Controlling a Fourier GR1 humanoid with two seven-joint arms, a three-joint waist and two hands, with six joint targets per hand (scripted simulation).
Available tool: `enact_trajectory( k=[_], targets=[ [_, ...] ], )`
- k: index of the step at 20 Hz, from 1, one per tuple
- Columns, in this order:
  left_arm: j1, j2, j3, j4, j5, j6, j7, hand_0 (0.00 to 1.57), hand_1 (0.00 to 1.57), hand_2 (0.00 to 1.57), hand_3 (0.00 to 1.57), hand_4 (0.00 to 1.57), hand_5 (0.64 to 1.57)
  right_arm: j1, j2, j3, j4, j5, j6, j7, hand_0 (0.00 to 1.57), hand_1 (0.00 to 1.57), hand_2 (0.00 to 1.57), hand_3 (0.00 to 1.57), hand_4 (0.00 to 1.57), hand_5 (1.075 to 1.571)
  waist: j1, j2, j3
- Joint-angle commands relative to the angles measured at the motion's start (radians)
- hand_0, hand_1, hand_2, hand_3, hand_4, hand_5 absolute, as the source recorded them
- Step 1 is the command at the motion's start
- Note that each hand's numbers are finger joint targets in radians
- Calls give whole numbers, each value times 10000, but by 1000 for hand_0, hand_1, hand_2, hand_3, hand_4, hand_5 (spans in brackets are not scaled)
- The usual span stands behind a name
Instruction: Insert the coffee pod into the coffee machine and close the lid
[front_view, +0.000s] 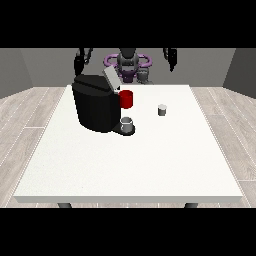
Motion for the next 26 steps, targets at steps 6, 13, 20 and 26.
enact_trajectory(
  k=[6, 13, 20, 26],
  targets=[
    [479, -634, -264, 482, 161, -228, -1256, 0, 0, 0, 0, 304, 1571, 279, 365, 20, 533, -340, 431, -766, 0, 0, 0, 0, 128, 1571, 114, 67, -398],
    [-629, 640, 676, 1100, -134, -593, -1267, 0, 0, 0, 0, 311, 1571, -150, 1241, -494, 481, -458, -766, -1971, 0, 0, 0, 0, 217, 1571, -214, 436, -396],
    [-1581, 1299, 625, 1860, -1211, -452, -156, 0, 0, 0, 0, 0, 1571, -144, 932, -491, 402, -568, -396, -1705, 0, 0, 0, 0, 134, 1571, -600, 533, -393],
    [-3232, 2266, 1846, 4049, -404, -1311, -100, 0, 0, 0, 0, 0, 1571, -997, 1131, -123, -116, -388, -668, -1253, 0, 0, 0, 0, 233, 1571, -1206, 1550, -399]
  ],
)
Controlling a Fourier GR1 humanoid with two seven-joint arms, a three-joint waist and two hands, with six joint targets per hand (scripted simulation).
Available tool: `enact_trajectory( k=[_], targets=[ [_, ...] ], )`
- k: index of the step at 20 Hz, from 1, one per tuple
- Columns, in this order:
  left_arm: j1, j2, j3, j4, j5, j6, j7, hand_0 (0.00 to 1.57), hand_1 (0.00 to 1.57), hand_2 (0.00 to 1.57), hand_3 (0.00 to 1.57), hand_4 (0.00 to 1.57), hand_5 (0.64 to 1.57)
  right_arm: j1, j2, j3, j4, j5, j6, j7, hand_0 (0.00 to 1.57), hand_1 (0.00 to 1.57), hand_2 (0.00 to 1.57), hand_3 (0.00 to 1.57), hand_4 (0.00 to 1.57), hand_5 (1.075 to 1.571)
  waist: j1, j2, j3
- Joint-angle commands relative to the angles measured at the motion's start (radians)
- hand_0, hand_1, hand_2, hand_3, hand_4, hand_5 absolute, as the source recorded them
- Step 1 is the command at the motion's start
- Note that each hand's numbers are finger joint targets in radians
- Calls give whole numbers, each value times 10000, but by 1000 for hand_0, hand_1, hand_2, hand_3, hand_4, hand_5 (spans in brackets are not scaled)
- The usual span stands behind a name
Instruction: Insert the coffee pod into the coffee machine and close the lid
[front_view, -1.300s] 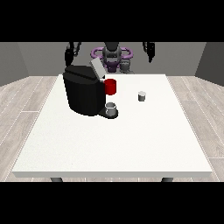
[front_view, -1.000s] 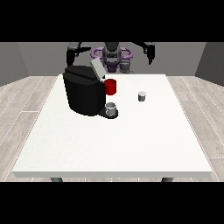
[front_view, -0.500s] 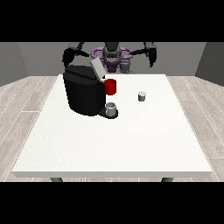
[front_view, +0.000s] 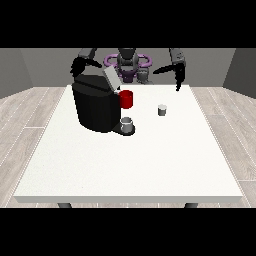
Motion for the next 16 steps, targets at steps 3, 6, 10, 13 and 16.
enact_trajectory(
  k=[3, 6, 10, 13, 16],
  targets=[
    [-1224, 878, 529, 1814, -290, -282, 23, 0, 0, 0, 0, 0, 1571, -163, 148, 548, -168, 73, 16, 67, 0, 0, 0, 0, 281, 1571, -529, 690, -4],
    [-1602, 602, 326, 2305, -364, -324, 343, 0, 0, 0, 0, 0, 1571, -734, -54, 43, 510, 81, 12, 70, 0, 0, 0, 0, 332, 1571, -145, 743, 0],
    [-2429, 1037, 550, 3455, -590, -388, 349, 0, 0, 0, 0, 0, 1571, -708, 151, 1093, 244, 194, -1139, 342, 0, 0, 0, 0, 397, 1571, -390, 962, -2],
    [-2492, 889, 167, 3655, -1166, -81, 122, 0, 0, 0, 0, 0, 1571, -1934, -223, -157, 788, 131, -643, 1114, 0, 0, 0, 0, 392, 1571, -108, 1258, -2],
    [-2446, 1046, 139, 4446, -1468, -192, -308, 0, 0, 0, 0, 0, 1571, -1293, -136, 230, 796, 394, -516, 677, 0, 0, 0, 0, 407, 1571, -319, 1081, -3]
  ],
)
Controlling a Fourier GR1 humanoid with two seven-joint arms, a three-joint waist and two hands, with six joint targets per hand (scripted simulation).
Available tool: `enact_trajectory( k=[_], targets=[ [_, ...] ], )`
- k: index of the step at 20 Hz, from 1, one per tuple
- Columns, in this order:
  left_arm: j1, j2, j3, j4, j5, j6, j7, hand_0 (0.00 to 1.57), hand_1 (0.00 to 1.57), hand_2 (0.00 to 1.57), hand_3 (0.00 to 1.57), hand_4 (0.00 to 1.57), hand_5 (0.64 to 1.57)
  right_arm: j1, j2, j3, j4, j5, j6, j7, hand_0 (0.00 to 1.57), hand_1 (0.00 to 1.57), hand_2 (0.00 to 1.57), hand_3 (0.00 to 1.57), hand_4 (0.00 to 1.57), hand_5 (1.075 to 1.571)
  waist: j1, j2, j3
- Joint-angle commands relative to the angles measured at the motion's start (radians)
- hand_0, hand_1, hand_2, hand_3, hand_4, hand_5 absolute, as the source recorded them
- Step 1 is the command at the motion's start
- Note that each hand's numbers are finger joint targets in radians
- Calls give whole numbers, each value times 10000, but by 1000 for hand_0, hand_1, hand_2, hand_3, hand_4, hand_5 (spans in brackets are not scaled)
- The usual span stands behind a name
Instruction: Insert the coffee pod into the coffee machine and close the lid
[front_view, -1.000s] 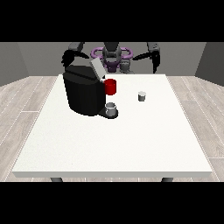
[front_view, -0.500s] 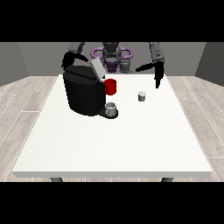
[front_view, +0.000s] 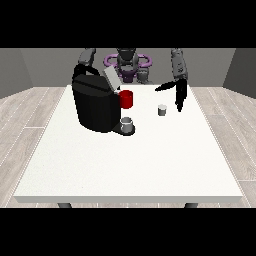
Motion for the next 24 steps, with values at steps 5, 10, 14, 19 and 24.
enact_trajectory(
  k=[5, 10, 14, 19, 24],
  targets=[
    [-687, 127, -320, 1279, -991, 284, -221, 0, 0, 459, 0, 0, 1571, -16, -402, -282, 675, -142, 482, -300, 0, 0, 0, 0, 424, 1571, -252, 41, 1],
    [-626, -195, -478, 2176, -1468, 616, -218, 695, 695, 778, 429, 0, 1571, 96, 196, 142, 696, 404, -405, -126, 0, 0, 0, 0, 427, 1571, -106, -258, 0],
    [-788, 541, -617, 2576, -2111, 753, -903, 704, 704, 775, 487, 0, 1571, -136, 14, 57, 650, 248, -33, -144, 0, 0, 0, 0, 435, 1571, -214, 219, -1],
    [-1443, 378, -818, 3233, -2710, 1179, -805, 536, 536, 692, 440, 0, 1571, -646, 200, 448, 392, 615, -473, 669, 0, 0, 0, 0, 515, 1571, -461, 321, -5],
    [-1317, 138, -1094, 3174, -3386, 2160, -1209, 695, 695, 831, 592, 0, 1571, -863, -388, -513, 1010, -76, 46, 145, 0, 0, 0, 0, 524, 1571, -231, 318, 0]
  ],
)
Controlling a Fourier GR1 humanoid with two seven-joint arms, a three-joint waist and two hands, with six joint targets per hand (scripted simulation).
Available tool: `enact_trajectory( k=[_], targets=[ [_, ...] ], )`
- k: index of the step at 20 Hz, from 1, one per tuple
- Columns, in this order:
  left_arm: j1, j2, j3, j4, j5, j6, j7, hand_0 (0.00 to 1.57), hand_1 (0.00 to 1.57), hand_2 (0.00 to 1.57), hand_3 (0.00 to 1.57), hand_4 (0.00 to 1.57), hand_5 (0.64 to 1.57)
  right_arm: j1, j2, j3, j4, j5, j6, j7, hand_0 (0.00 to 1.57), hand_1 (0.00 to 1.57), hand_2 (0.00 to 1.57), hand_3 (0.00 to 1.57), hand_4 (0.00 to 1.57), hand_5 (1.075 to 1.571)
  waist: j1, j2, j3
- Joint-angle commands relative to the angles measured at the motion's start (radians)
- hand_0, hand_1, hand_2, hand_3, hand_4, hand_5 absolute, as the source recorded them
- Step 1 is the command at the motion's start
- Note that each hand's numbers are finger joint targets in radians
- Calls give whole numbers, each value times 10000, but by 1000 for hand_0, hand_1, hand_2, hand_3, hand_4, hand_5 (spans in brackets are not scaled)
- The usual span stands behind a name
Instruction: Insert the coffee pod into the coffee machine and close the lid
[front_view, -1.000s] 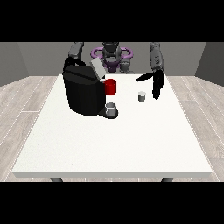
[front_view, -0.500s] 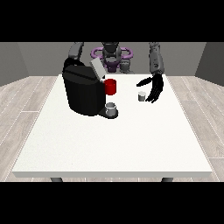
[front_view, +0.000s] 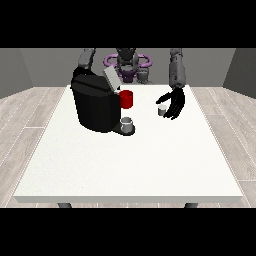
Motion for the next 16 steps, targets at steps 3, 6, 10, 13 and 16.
enact_trajectory(
  k=[3, 6, 10, 13, 16],
  targets=[
    [-486, 9, 270, 661, -439, 1173, -720, 686, 686, 849, 651, 288, 1571, -245, -38, -85, -173, -181, 148, -83, 0, 0, 0, 0, 500, 1571, -240, 453, -6],
    [-153, 272, 379, 1083, -559, 1263, -992, 824, 824, 972, 737, 389, 1571, 302, -237, -215, -565, -466, 480, -94, 0, 0, 0, 0, 514, 1571, -366, 161, -6],
    [-654, 335, 186, 1213, -1048, 1580, -830, 987, 987, 1095, 867, 286, 1571, 226, -116, 14, -405, -352, 398, -32, 0, 0, 0, 0, 487, 1571, -446, 277, -6],
    [-612, 196, -262, 1207, -1540, 1438, -587, 970, 970, 1054, 793, 319, 1571, 183, 94, -135, 226, -166, 7, -677, 0, 0, 0, 0, 414, 1571, -120, 230, -3],
    [-911, 447, -35, 1517, -1522, 1380, -1000, 1174, 1174, 1286, 1183, 412, 1571, -285, -30, -74, -359, -243, 9, 324, 0, 0, 0, 0, 430, 1571, -247, 323, -8]
  ],
)
